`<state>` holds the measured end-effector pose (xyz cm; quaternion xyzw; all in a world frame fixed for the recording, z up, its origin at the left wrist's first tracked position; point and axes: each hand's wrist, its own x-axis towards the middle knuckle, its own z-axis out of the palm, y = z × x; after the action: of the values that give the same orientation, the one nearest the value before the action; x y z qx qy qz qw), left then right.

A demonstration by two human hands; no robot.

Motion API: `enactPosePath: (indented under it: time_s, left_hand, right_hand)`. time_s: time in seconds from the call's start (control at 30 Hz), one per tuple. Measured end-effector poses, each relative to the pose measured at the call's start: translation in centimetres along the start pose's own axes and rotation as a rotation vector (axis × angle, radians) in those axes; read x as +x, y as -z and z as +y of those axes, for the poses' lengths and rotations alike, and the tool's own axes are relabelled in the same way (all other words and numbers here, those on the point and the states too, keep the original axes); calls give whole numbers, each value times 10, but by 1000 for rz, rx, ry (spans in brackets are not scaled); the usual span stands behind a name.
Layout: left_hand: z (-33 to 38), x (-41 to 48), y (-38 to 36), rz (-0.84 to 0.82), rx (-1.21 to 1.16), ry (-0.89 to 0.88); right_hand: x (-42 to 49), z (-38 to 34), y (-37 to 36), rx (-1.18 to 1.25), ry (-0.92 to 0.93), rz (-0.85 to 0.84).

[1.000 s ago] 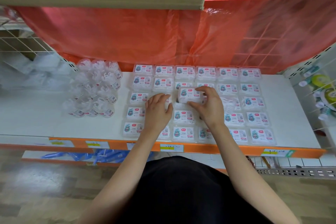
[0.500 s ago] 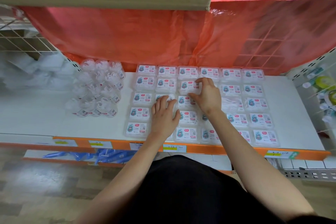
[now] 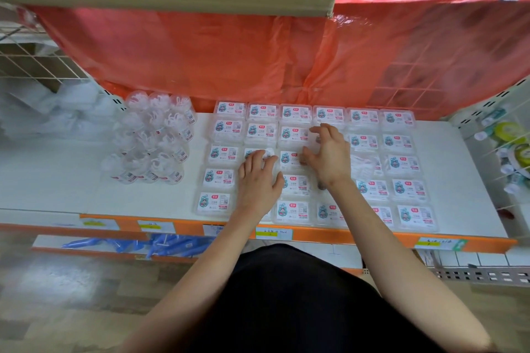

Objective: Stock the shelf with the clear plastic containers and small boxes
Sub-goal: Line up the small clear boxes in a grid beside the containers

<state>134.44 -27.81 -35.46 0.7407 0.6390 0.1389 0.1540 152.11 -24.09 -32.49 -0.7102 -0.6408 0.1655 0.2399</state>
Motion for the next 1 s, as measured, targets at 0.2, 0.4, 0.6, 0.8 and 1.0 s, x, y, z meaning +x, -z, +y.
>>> enactPosePath:
  time_s: [0.2,0.4,0.6,0.8,1.0]
  left_hand:
    - [4,3,2,25,-56,-2]
    - [15,4,5,50,-157,-3]
    - [24,4,8,27,-361,3]
    - [32,9,29,-60,-827,278]
    - [35,7,36,-214,-1005,381]
  right_hand:
    - [-29,36,29,-9,-173,17]
    - [-39,64,41,16,-296,-99]
    - [-43,62,40,211,-263,15]
    - [-48,29,29,292,-54,-52]
    - [-50,6,20,288,73,-128]
